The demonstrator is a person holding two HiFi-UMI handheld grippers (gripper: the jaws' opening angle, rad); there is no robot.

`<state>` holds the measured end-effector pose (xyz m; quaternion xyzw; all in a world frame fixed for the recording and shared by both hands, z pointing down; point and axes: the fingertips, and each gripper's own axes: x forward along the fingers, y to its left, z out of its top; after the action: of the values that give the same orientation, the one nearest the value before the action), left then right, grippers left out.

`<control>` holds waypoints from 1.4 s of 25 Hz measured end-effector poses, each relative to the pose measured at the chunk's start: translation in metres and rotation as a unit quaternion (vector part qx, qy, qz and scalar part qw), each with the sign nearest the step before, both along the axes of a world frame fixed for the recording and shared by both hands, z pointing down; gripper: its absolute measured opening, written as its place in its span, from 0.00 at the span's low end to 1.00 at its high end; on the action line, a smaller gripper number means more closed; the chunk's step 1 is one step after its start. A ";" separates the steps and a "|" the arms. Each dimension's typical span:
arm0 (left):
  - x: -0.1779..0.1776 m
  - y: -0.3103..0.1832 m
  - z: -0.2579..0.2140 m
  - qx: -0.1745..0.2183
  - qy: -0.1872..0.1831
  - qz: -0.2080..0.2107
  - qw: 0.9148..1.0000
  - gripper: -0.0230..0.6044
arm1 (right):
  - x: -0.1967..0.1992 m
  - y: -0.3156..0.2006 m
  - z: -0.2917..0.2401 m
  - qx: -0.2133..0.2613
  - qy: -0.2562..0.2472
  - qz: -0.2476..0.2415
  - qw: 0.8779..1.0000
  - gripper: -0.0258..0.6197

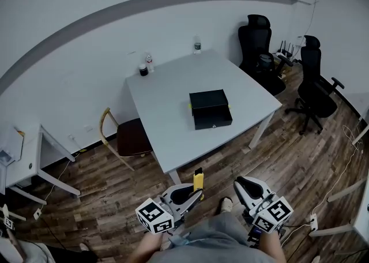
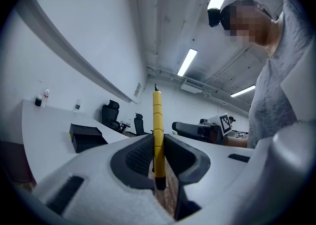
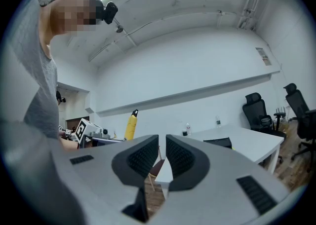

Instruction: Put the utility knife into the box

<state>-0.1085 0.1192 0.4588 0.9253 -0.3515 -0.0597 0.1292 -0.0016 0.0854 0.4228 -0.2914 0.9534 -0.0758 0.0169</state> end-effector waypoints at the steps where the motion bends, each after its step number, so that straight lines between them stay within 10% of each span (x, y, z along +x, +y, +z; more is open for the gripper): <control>1: -0.002 -0.002 0.000 0.000 0.001 -0.002 1.000 0.16 | -0.002 -0.003 -0.001 0.002 0.000 -0.003 1.000 0.11; 35: 0.034 -0.214 -0.021 -0.012 -0.019 -0.027 0.999 0.16 | 0.027 -0.220 -0.022 0.004 -0.010 -0.049 0.999 0.11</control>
<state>-0.0748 -0.0947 0.4382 0.9147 -0.3797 -0.0417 0.1317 0.0252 -0.1347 0.4009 -0.2436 0.9666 -0.0758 0.0234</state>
